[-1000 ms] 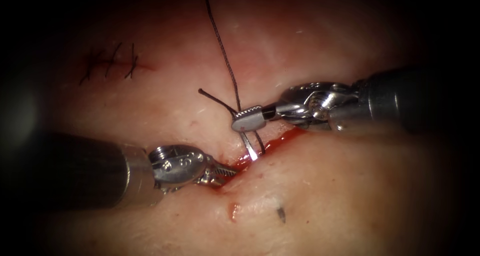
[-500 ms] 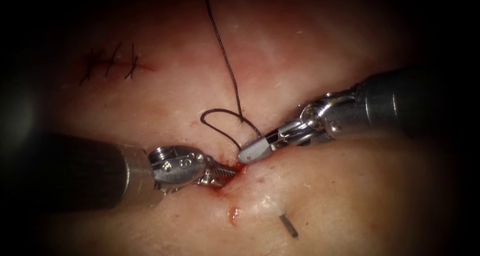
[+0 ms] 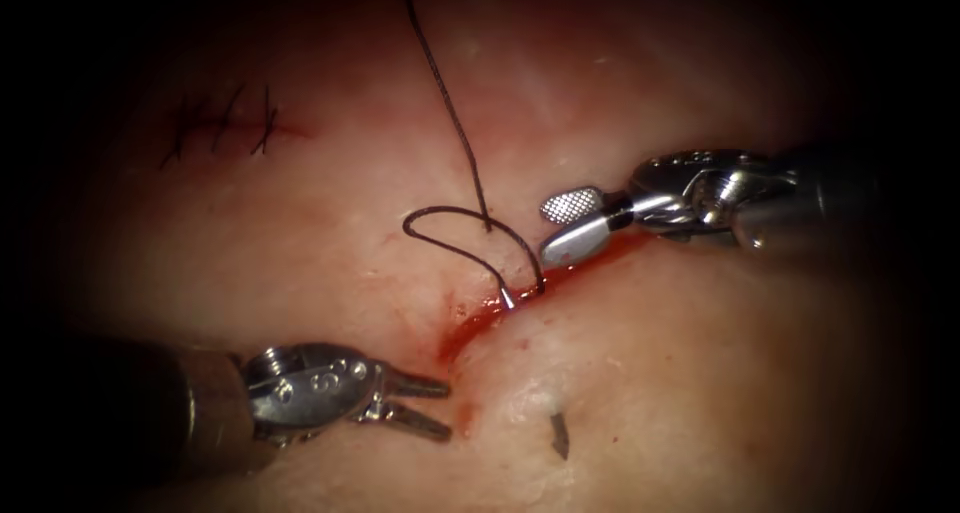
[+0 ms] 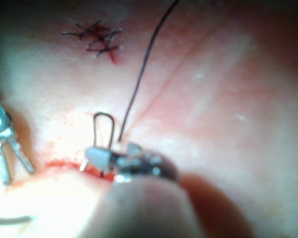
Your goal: Wound Closure
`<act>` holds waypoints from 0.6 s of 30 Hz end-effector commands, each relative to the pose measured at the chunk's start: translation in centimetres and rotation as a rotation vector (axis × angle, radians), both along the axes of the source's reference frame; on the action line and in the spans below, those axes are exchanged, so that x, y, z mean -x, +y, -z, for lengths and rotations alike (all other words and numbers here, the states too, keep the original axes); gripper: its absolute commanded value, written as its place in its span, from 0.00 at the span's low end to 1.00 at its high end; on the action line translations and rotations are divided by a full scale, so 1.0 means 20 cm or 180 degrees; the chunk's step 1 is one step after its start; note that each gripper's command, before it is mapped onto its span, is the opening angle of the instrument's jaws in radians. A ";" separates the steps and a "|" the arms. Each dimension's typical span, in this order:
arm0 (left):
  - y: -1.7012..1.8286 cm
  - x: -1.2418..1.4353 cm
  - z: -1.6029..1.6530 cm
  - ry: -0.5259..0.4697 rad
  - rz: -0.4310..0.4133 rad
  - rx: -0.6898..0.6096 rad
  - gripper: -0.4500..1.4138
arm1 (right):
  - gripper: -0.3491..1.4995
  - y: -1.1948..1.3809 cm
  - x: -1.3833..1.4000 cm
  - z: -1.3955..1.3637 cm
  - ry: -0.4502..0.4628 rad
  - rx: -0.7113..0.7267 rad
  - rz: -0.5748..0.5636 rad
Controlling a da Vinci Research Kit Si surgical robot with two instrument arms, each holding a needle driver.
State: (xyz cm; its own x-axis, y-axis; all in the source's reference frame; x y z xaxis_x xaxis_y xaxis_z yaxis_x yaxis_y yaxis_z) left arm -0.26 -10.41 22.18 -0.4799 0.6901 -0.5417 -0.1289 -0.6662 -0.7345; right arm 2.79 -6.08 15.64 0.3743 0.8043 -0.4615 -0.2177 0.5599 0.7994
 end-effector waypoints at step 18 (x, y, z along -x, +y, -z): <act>-0.007 0.020 0.007 -0.0305 0.0341 0.0653 0.43 | 0.84 -0.001 0.002 0.004 0.0123 0.0257 -0.0162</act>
State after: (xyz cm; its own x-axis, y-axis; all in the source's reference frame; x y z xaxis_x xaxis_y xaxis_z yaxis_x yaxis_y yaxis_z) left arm -0.61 -10.41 21.99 -0.3004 0.5760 -0.7603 -0.1440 -0.8153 -0.5608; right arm 2.69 -6.05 15.51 0.3142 0.7801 -0.5410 -0.2208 0.6143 0.7576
